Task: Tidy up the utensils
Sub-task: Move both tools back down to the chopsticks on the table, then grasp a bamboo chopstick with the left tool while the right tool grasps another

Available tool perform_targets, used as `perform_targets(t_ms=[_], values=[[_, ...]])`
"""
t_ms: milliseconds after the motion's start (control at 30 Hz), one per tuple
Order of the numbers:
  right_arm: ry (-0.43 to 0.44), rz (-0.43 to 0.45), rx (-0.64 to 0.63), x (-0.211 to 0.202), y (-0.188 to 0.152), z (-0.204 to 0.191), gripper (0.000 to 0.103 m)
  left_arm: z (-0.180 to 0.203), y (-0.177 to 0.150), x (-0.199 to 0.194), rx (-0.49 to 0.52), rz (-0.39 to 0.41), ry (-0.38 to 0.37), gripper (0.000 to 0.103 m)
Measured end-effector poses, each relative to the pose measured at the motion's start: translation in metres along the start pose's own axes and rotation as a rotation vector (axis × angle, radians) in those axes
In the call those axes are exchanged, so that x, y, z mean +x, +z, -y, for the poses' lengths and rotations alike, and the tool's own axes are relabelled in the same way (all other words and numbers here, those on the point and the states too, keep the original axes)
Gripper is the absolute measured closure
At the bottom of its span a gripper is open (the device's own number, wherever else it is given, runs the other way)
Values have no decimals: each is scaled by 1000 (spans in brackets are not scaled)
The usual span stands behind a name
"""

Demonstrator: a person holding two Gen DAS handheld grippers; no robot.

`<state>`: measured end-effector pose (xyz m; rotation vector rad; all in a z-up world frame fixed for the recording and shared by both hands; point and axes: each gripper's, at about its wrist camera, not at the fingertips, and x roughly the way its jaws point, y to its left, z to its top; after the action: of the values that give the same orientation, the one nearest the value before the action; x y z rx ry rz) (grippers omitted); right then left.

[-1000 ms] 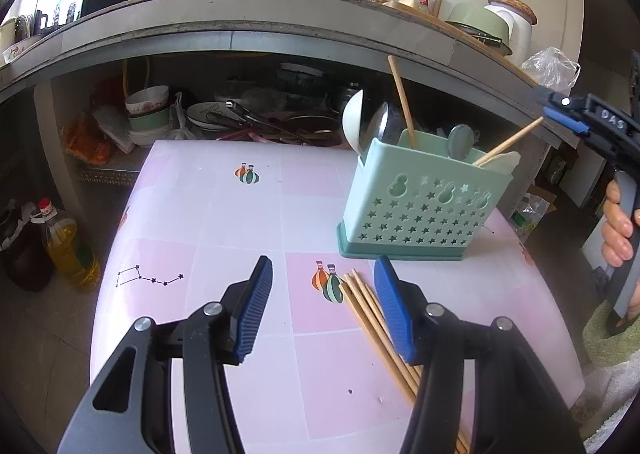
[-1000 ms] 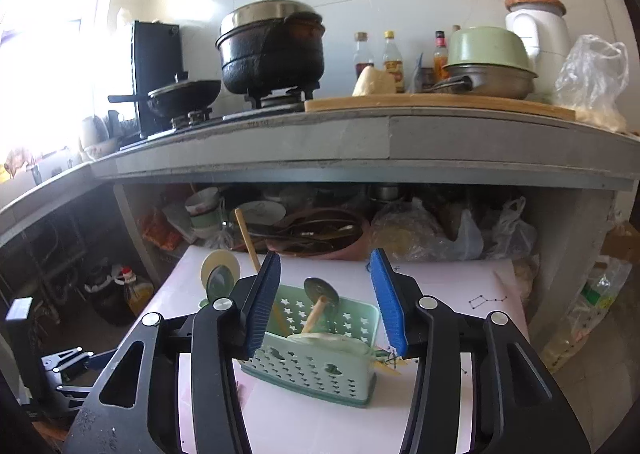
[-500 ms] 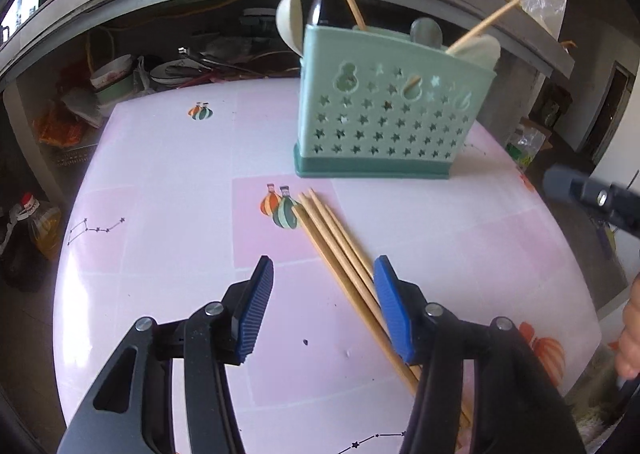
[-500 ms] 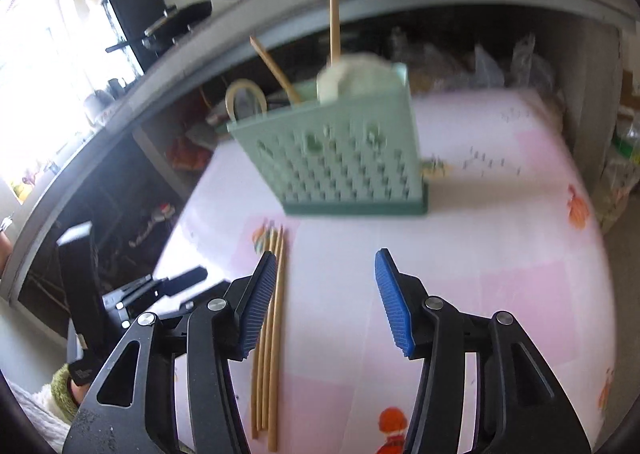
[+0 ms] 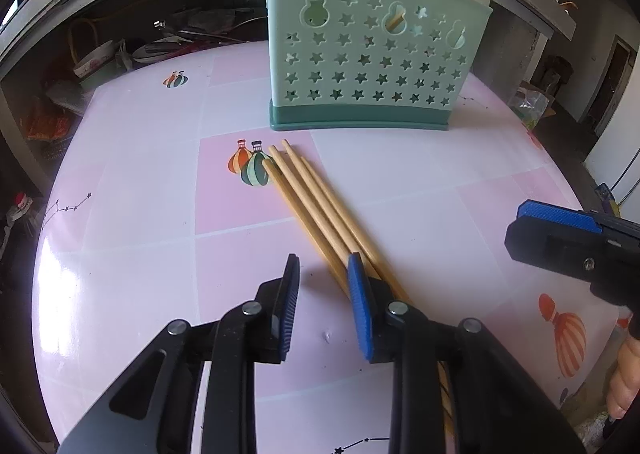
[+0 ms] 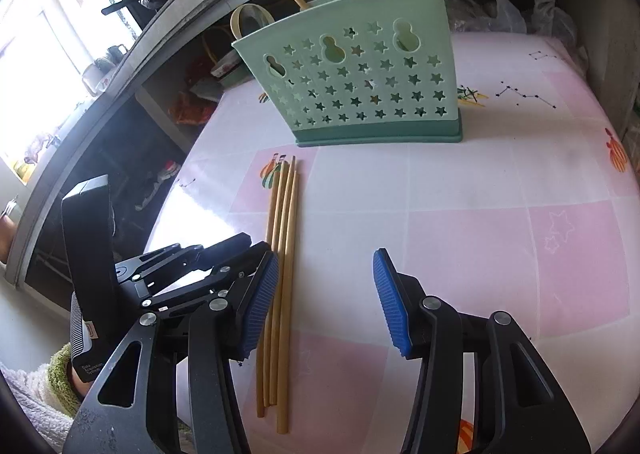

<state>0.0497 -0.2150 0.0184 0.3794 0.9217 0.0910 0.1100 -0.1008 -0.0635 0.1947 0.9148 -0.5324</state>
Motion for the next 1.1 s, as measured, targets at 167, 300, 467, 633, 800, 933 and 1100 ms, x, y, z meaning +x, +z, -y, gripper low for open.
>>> perform_targets(t_ms=[167, 300, 467, 633, 800, 933, 1100], values=[[5, -5, 6, 2, -1, 3, 56, -5, -3, 0, 5, -10, 3, 83], [10, -24, -4, 7, -2, -1, 61, -13, -4, -2, -7, -12, 10, 86], [35, -77, -43, 21, -6, -13, 73, -27, -8, -6, -28, -15, 54, 92], [67, -132, -68, 36, -10, -24, 84, -39, -13, -11, -54, -13, 83, 96], [62, -170, -84, 51, -12, -30, 95, -45, -15, -14, -64, -10, 85, 96], [42, -189, -81, 58, -13, -31, 99, -45, -16, -14, -66, -8, 84, 96], [29, -186, -70, 59, -12, -28, 100, -45, -16, -15, -66, -7, 87, 96]])
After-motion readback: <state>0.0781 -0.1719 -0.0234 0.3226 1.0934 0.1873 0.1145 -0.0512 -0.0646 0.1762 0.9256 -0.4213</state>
